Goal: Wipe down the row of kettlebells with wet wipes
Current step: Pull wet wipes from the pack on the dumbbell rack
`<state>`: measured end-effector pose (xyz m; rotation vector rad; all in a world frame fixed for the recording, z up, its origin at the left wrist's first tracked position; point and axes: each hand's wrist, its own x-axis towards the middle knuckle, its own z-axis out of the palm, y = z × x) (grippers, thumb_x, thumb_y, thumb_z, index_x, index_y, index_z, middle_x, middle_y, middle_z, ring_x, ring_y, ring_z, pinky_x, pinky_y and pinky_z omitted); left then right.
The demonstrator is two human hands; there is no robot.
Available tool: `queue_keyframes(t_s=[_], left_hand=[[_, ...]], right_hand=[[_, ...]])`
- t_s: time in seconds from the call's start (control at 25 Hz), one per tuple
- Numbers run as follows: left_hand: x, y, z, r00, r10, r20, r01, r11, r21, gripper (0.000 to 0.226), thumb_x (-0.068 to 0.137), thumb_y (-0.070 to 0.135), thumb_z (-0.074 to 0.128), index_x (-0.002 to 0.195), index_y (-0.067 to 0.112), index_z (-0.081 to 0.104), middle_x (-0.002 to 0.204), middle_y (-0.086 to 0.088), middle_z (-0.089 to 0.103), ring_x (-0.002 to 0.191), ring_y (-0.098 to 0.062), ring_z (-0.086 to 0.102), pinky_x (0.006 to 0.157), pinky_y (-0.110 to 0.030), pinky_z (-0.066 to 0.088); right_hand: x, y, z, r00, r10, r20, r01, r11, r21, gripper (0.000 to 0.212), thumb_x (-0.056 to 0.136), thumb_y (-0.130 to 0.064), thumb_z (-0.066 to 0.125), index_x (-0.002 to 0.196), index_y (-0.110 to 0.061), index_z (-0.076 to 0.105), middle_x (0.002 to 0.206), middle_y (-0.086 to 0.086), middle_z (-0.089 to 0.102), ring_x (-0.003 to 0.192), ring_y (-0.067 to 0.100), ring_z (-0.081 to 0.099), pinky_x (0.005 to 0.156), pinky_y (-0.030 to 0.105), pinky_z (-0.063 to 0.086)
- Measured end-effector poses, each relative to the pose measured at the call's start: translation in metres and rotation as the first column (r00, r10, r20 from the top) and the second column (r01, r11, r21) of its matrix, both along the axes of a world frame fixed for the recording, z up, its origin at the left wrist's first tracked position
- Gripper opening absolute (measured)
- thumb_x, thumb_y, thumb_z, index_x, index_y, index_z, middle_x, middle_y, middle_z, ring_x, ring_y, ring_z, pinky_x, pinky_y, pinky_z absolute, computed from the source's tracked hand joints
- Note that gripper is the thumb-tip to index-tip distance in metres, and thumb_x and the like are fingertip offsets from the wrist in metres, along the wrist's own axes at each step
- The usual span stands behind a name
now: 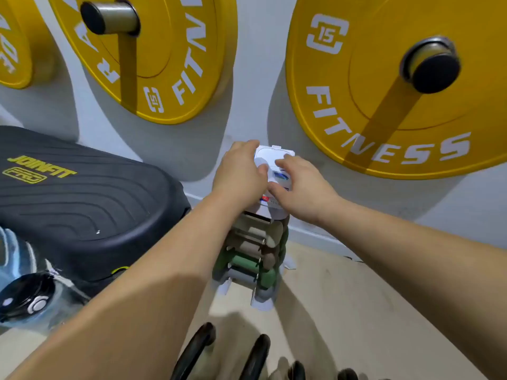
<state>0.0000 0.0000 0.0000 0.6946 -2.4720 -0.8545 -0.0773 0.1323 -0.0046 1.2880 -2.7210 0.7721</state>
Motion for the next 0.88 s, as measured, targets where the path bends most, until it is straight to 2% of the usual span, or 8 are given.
queue_keyframes(t_s=[0.12,0.2,0.28,0.36,0.44,0.6,0.72,0.88], left_hand=[[-0.010,-0.006,-0.014,0.997,0.000,0.074,-0.001,1.000,0.013,0.039,0.097,0.023,0.060,0.136,0.025,0.060,0.131,-0.002,0.064,0.115,-0.026,0.062,0.097,-0.043,0.055],[-0.011,-0.009,-0.015,0.998,-0.015,0.060,0.009,0.996,0.092,0.018,0.097,0.023,0.060,0.109,0.029,0.071,0.105,0.001,0.072,0.093,-0.023,0.068,0.082,-0.039,0.061],[-0.011,-0.010,-0.013,0.999,-0.033,0.038,0.027,0.989,0.144,0.013,0.097,0.023,0.059,0.091,0.029,0.070,0.087,0.004,0.071,0.081,-0.021,0.068,0.070,-0.035,0.061],[-0.009,-0.010,-0.011,1.000,-0.030,0.005,0.029,0.985,0.168,0.014,0.098,0.024,0.060,0.089,0.028,0.070,0.086,0.007,0.069,0.081,-0.019,0.067,0.071,-0.035,0.061],[-0.009,-0.011,-0.012,0.999,-0.028,-0.040,0.036,0.977,0.208,0.013,0.098,0.024,0.062,0.089,0.026,0.070,0.087,0.008,0.070,0.084,-0.016,0.066,0.078,-0.036,0.061],[-0.013,-0.002,-0.008,0.990,-0.027,-0.135,0.055,0.976,0.210,0.011,0.099,0.022,0.054,0.093,0.024,0.064,0.090,0.007,0.067,0.088,-0.019,0.065,0.079,-0.039,0.059],[-0.019,0.005,0.003,0.969,0.010,-0.246,0.036,0.982,0.184,0.011,0.103,0.020,0.048,0.100,0.022,0.059,0.092,0.006,0.062,0.090,-0.020,0.063,0.072,-0.032,0.055],[-0.023,0.005,0.017,0.899,0.048,-0.435,0.005,0.993,0.120,0.008,0.103,0.021,0.049,0.100,0.023,0.057,0.089,0.006,0.062,0.088,-0.019,0.063,0.075,-0.037,0.058]], right_hand=[[-0.013,-0.014,-0.016,0.992,-0.090,0.083,0.088,0.996,0.033,0.056,0.086,-0.051,0.064,0.131,-0.017,0.064,0.127,0.003,0.061,0.116,0.023,0.057,0.093,0.035,0.048],[-0.017,-0.018,-0.015,0.954,-0.132,0.270,0.150,0.988,-0.046,0.052,0.082,-0.057,0.064,0.114,-0.018,0.073,0.107,-0.001,0.060,0.099,0.021,0.058,0.078,0.032,0.051],[-0.019,-0.018,-0.010,0.917,-0.137,0.375,0.166,0.985,-0.047,0.046,0.085,-0.054,0.064,0.116,-0.022,0.074,0.107,-0.004,0.060,0.098,0.021,0.058,0.073,0.030,0.048],[-0.018,-0.017,0.000,0.949,-0.149,0.277,0.135,0.988,0.068,0.041,0.087,-0.046,0.068,0.124,-0.028,0.071,0.114,-0.006,0.054,0.102,0.020,0.057,0.077,0.034,0.051],[-0.016,-0.018,0.004,0.969,-0.149,0.195,0.125,0.984,0.127,0.039,0.085,-0.044,0.071,0.122,-0.030,0.072,0.112,-0.007,0.054,0.100,0.019,0.058,0.080,0.036,0.055],[-0.020,-0.023,0.014,0.941,-0.172,0.293,0.136,0.981,0.139,0.031,0.076,-0.040,0.076,0.106,-0.029,0.076,0.101,-0.004,0.072,0.092,0.023,0.066,0.078,0.038,0.060],[-0.024,-0.023,0.019,0.927,-0.177,0.332,0.128,0.978,0.165,0.028,0.073,-0.039,0.081,0.098,-0.028,0.074,0.095,-0.002,0.072,0.091,0.025,0.067,0.081,0.042,0.060],[-0.026,-0.023,0.014,0.940,-0.169,0.297,0.119,0.977,0.177,0.032,0.071,-0.048,0.081,0.095,-0.031,0.070,0.097,-0.007,0.070,0.088,0.021,0.067,0.079,0.041,0.061]])
